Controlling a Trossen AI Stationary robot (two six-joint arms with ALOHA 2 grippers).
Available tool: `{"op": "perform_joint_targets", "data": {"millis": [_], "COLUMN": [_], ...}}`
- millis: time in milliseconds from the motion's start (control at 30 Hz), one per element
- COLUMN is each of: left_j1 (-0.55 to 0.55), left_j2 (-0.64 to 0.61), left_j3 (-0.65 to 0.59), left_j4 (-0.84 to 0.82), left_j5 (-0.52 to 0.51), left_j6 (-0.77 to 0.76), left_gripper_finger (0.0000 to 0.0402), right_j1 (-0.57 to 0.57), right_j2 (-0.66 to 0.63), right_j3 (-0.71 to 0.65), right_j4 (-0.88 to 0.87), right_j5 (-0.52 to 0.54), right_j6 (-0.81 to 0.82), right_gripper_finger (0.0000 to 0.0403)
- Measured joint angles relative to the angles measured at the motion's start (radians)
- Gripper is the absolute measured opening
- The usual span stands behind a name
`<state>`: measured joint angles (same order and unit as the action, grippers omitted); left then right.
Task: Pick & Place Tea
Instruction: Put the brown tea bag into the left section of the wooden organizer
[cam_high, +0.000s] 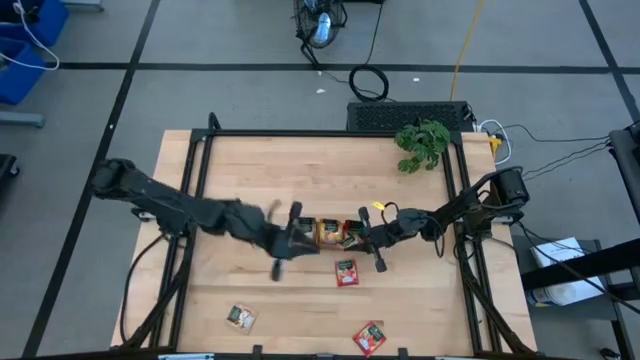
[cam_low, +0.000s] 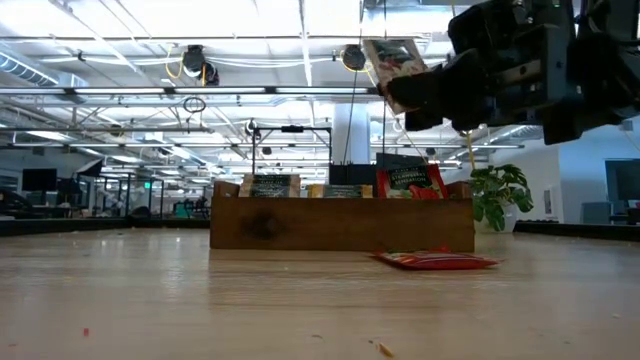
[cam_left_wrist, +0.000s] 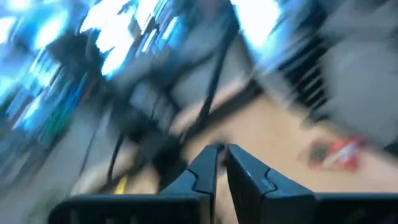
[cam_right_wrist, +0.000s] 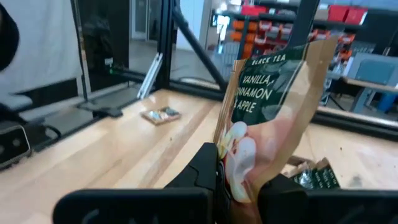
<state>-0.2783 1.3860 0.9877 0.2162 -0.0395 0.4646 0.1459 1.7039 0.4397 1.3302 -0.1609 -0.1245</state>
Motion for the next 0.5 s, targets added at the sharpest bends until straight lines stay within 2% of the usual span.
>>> {"op": "perform_joint_targets", "data": {"millis": [33, 67, 267, 400, 500], "left_j1": [0.034, 0.074, 0.306, 0.36, 0.334], "left_j2": [-0.02, -0.043, -0.075, -0.077, -0.1], "left_j3": [-0.022, -0.051, -0.293, -0.42, -0.503], "left_j4": [0.045, 0.076, 0.314, 0.496, 0.518], "left_j5": [0.102, 0.155, 0.37, 0.403, 0.405], "left_j6": [0.028, 0.025, -0.182, -0.253, -0.291], "left_gripper_finger": [0.0045, 0.0047, 0.0053, 0.0052, 0.0054], "right_j1": [0.0, 0.0, 0.001, 0.001, 0.001], "right_j2": [0.0, 0.0, 0.0, 0.0, 0.0], "right_j3": [-0.011, -0.022, -0.069, -0.046, 0.012], "right_j4": [0.024, 0.053, 0.135, 0.107, 0.024], "right_j5": [0.0, 0.0, 0.012, 0.062, 0.088], "right_j6": [0.005, 0.011, 0.049, 0.052, 0.044], "right_gripper_finger": [0.0009, 0.0009, 0.0009, 0.0009, 0.0009]}}
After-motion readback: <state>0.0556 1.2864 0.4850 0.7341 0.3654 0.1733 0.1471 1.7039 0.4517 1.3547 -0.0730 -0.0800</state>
